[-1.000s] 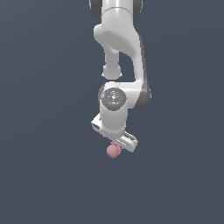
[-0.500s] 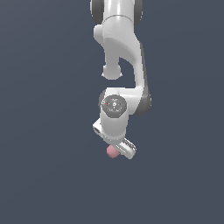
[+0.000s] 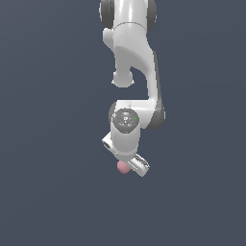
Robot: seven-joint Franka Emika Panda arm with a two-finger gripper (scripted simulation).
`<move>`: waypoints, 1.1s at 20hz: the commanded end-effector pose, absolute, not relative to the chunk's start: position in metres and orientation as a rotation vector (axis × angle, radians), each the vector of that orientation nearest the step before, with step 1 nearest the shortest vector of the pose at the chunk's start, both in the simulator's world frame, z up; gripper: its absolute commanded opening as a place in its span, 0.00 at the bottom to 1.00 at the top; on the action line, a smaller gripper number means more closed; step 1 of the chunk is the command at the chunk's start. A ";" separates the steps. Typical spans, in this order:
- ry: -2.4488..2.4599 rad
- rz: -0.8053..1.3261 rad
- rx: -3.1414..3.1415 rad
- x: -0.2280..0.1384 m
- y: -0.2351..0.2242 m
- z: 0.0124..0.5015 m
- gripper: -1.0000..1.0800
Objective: Pick up the object and move it to a goal position.
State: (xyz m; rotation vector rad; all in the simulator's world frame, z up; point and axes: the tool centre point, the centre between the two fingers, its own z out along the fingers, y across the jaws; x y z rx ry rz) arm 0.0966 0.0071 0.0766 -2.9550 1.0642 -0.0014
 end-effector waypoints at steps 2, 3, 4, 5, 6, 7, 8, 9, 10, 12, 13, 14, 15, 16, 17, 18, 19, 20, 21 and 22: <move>1.067 0.001 -2.955 0.096 0.007 0.056 0.96; 1.068 0.000 -2.954 0.095 0.007 0.051 0.96; 1.069 0.000 -2.954 0.095 0.007 0.047 0.96; 1.069 0.000 -2.954 0.095 0.007 0.043 0.96; 1.069 0.000 -2.954 0.095 0.007 0.040 0.96; 1.070 0.000 -2.954 0.096 0.007 0.039 0.96; 1.070 0.000 -2.954 0.096 0.007 0.038 0.96; 1.070 0.000 -2.954 0.096 0.007 0.038 0.96; 1.070 0.000 -2.954 0.097 0.007 0.039 0.96; 1.070 0.000 -2.954 0.097 0.007 0.039 0.00; 1.070 0.000 -2.954 0.097 0.007 0.039 0.00; 1.070 0.000 -2.954 0.097 0.007 0.039 0.00; 1.070 0.000 -2.954 0.097 0.007 0.039 0.00; 1.070 0.000 -2.954 0.097 0.007 0.039 0.00; 1.070 0.000 -2.954 0.097 0.007 0.039 0.00; 1.070 0.000 -2.954 0.097 0.007 0.039 0.00; 1.070 0.000 -2.954 0.097 0.007 0.039 0.00; 1.070 0.000 -2.954 0.097 0.007 0.039 0.00; 1.070 0.000 -2.954 0.097 0.007 0.039 0.00; 1.070 0.000 -2.954 0.097 0.007 0.039 0.00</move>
